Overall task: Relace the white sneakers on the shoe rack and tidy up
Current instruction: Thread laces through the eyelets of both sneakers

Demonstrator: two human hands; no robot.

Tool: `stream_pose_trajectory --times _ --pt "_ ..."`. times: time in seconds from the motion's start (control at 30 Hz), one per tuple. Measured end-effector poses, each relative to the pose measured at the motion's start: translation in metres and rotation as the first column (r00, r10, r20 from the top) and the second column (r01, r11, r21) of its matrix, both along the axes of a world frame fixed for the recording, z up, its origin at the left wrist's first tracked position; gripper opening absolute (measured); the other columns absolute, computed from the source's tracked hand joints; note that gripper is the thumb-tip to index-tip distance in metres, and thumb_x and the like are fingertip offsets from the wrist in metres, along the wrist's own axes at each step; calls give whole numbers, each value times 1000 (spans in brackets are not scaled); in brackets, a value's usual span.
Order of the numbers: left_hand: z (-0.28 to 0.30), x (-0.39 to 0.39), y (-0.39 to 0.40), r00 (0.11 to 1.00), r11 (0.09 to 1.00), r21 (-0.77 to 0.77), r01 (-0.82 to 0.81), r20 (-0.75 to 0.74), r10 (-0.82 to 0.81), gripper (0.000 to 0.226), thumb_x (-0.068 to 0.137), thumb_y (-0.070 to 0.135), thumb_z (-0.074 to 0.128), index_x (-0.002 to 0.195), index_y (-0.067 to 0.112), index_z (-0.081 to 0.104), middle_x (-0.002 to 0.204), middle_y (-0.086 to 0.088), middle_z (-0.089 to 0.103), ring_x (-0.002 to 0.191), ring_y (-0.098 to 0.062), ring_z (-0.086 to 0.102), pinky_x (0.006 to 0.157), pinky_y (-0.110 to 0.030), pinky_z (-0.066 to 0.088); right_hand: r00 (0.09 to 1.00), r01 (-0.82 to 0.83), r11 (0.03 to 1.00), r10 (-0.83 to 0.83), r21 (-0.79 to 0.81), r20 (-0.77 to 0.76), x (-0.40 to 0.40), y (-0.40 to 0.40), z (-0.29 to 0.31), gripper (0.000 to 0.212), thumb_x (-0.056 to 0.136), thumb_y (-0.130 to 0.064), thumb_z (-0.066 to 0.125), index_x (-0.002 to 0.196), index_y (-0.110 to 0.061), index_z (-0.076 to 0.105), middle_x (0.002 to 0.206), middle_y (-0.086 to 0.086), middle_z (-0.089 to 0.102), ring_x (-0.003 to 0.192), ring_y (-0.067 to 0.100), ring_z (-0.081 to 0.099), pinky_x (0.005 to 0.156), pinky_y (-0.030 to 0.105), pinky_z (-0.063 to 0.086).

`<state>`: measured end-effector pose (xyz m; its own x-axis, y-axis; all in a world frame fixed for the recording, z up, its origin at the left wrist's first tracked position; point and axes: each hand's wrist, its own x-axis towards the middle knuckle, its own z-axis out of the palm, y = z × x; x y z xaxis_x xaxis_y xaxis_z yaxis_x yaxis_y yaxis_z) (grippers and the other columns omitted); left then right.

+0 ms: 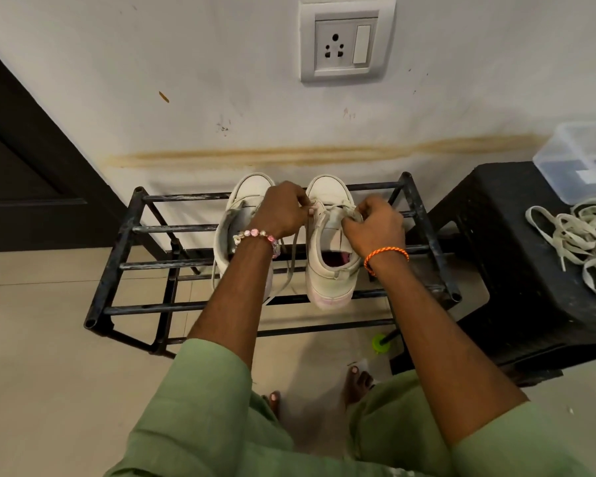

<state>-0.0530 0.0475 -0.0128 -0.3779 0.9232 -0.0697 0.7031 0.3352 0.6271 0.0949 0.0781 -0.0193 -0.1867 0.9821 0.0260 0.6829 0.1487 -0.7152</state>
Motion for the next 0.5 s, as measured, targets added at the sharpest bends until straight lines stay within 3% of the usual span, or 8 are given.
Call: stream_pose_trajectory --times 0.07,0.17,0.27,0.33,0.43,0.47,0.5 --pt "0 -3 -3 1000 999 47 -11 18 10 18 85 15 69 99 5 72 109 -9 69 99 -14 58 73 -12 33 1000 1 1000 -1 8 14 0 -1 1 15 81 -20 66 89 -9 61 83 2 53 80 21 53 69 30 45" --pt "2 -7 -3 990 994 105 -37 137 22 12 83 12 71 93 5 74 93 -5 71 79 -7 54 57 -6 34 1000 14 1000 -14 18 17 1 0 1 12 81 -20 66 85 -11 60 82 2 54 80 22 56 71 34 50" --pt "11 -10 -3 898 982 111 -150 431 89 5 83 6 68 82 9 72 79 4 67 80 -8 59 68 -13 42 999 19 999 -20 26 32 0 1 0 12 81 -22 65 78 -14 57 79 4 58 77 24 58 66 32 48" --pt "18 -14 -2 735 945 137 -295 665 133 14 87 1 61 77 12 64 83 2 67 80 -9 61 72 -18 45 998 25 999 -27 30 61 0 1 0 12 82 -22 65 80 -13 58 79 4 58 75 22 56 64 29 44" --pt "27 -20 -4 308 865 89 -493 948 78 22 94 -4 41 80 9 52 87 -7 66 80 -18 66 70 -23 50 994 22 999 -27 49 109 -2 2 2 10 82 -22 64 84 -13 60 82 3 56 74 20 51 64 29 40" --pt "27 -21 -4 223 856 65 -513 973 60 23 95 -4 37 79 8 49 80 -7 64 76 -20 66 70 -25 51 992 18 998 -25 53 122 -3 1 3 10 82 -22 64 85 -13 60 82 3 55 74 20 50 64 29 39" --pt "27 -21 -5 244 863 62 -502 967 73 23 96 -1 37 79 9 48 73 -6 59 70 -19 62 69 -26 51 991 15 998 -22 53 131 -4 1 3 11 83 -22 64 85 -14 59 82 2 54 74 20 50 65 29 39"
